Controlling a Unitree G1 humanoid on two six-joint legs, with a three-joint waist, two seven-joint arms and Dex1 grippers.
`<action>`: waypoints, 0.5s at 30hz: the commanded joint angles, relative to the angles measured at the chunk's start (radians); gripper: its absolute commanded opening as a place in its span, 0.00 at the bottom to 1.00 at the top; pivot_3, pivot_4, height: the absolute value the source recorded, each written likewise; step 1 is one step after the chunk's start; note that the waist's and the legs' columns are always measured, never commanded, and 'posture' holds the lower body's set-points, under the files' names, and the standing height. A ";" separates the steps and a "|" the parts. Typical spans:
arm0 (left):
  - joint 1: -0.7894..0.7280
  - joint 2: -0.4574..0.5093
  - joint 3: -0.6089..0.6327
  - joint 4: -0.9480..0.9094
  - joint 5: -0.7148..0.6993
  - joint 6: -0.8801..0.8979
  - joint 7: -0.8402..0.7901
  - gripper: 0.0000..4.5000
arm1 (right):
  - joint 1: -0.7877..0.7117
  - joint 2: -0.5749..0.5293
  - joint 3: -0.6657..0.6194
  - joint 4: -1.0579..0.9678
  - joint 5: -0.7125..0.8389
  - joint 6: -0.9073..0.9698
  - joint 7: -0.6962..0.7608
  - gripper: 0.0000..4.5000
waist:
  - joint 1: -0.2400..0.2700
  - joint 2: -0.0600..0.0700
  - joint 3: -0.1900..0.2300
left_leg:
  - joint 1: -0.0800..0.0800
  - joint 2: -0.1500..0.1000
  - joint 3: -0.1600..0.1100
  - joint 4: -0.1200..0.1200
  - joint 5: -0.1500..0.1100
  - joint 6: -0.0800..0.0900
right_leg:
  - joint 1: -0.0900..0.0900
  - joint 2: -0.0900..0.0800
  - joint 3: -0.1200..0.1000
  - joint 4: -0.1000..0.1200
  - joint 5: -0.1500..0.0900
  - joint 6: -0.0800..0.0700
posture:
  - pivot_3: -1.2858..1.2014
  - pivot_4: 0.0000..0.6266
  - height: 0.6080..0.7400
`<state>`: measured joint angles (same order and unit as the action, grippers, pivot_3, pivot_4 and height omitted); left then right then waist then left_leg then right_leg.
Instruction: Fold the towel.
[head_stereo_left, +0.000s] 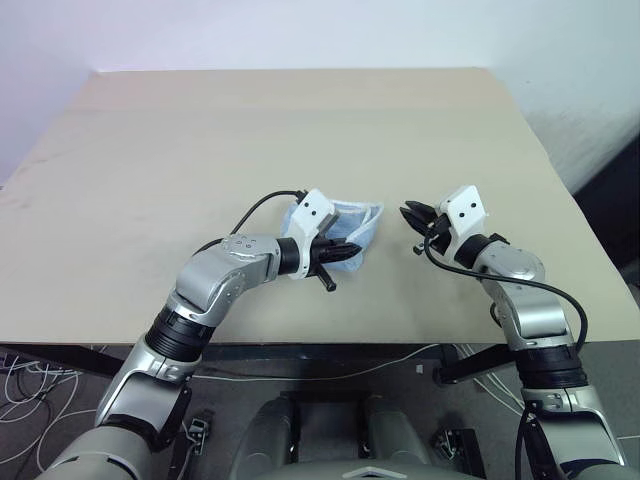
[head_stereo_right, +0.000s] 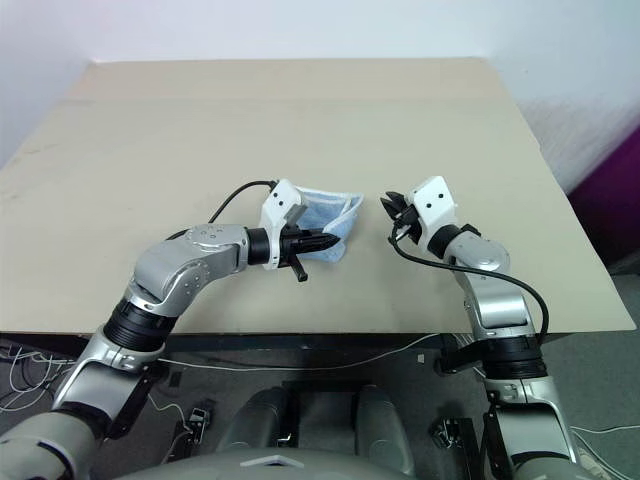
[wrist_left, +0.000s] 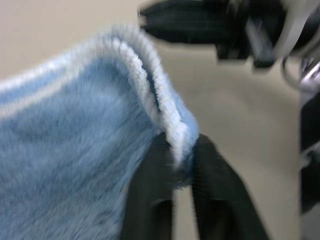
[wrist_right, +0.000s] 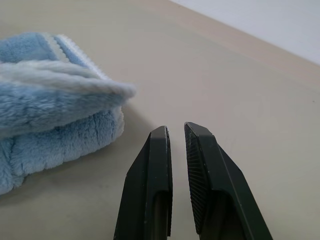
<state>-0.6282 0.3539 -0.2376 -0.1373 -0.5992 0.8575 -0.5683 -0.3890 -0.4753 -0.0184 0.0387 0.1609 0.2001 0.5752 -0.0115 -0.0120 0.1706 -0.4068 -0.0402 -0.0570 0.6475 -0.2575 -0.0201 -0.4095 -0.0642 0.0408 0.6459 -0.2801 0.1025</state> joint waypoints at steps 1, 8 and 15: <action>0.020 -0.020 0.102 -0.064 -0.060 0.020 0.009 0.39 | -0.022 -0.003 -0.017 -0.041 0.003 -0.008 -0.005 0.12 | 0.000 0.000 0.000 | 0.000 0.000 0.000 0.000 0.000 0.000 | 0.000 0.000 0.000 0.000 0.000 0.000 | 0.52 0.24 1.00; 0.080 -0.025 0.273 -0.089 -0.110 0.033 0.068 0.68 | -0.061 -0.001 -0.018 -0.020 0.007 -0.017 -0.002 0.08 | 0.000 0.000 0.000 | 0.000 0.000 0.000 0.000 0.000 0.000 | 0.000 0.000 0.000 0.000 0.000 0.000 | 0.52 0.24 1.00; 0.123 0.001 0.344 0.013 0.001 -0.126 0.093 0.50 | -0.114 0.047 0.006 -0.058 0.071 0.039 0.029 0.00 | 0.001 0.000 0.000 | 0.000 0.000 0.000 0.000 0.000 0.000 | 0.000 0.000 0.000 0.001 0.000 0.000 | 0.52 0.24 1.00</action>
<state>-0.5092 0.3496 0.0977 -0.1214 -0.6205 0.7873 -0.4574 -0.4807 -0.4455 -0.0158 0.0373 0.1965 0.2239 0.5924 -0.0108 -0.0120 0.1706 -0.4066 -0.0401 -0.0572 0.6477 -0.2574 -0.0203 -0.4097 -0.0641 0.0406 0.6464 -0.2800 0.1025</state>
